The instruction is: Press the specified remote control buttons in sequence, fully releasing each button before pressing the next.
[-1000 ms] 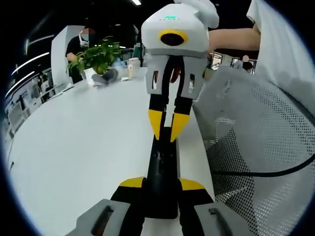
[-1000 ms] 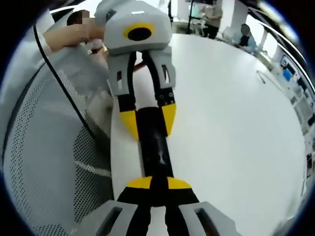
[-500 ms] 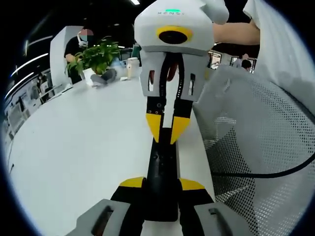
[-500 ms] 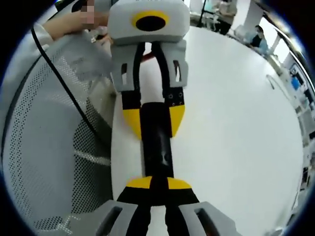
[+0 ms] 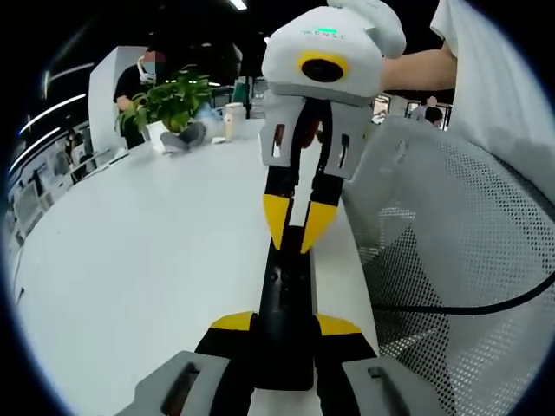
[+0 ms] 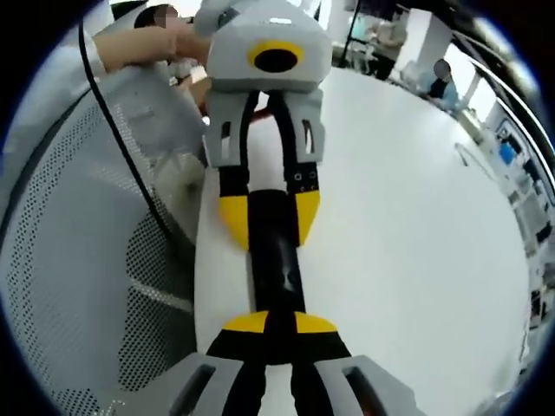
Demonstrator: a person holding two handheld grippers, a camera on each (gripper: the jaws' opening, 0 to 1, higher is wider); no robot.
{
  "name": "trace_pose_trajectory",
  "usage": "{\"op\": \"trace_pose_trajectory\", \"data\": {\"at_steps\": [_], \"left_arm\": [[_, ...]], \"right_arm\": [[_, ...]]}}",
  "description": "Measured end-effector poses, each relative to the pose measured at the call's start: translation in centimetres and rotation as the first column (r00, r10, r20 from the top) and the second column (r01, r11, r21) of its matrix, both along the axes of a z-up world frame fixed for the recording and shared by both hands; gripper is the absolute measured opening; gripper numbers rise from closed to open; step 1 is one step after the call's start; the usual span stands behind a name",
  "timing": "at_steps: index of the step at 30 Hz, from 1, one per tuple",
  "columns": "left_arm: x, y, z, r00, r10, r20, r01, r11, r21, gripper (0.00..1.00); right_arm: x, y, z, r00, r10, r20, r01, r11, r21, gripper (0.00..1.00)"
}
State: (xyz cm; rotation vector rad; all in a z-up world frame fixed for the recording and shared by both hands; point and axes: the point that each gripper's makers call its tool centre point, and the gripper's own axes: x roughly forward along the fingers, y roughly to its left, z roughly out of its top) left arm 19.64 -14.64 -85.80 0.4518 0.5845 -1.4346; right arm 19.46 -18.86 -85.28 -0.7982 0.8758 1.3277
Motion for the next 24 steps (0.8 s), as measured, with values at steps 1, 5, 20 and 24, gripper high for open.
{"op": "trace_pose_trajectory", "data": {"at_steps": [1,5,20,24], "left_arm": [[0.04,0.00,-0.02,1.000,0.001,-0.002,-0.001,1.000,-0.001,0.24],[0.02,0.02,0.02,1.000,-0.001,-0.001,0.001,1.000,-0.001,0.24],[0.03,0.03,-0.02,1.000,-0.005,-0.001,0.005,1.000,-0.004,0.24],[0.02,0.00,-0.04,1.000,-0.005,0.001,0.005,1.000,-0.003,0.24]], "right_arm": [[0.11,-0.10,0.01,1.000,0.011,0.000,-0.011,1.000,0.000,0.05],[0.06,0.17,-0.02,0.989,0.143,0.035,-0.142,0.990,-0.022,0.04],[0.11,0.44,-0.03,0.991,0.133,0.021,-0.133,0.991,-0.030,0.04],[-0.08,0.51,-0.17,0.981,0.191,0.036,-0.187,0.978,-0.087,0.05]]}}
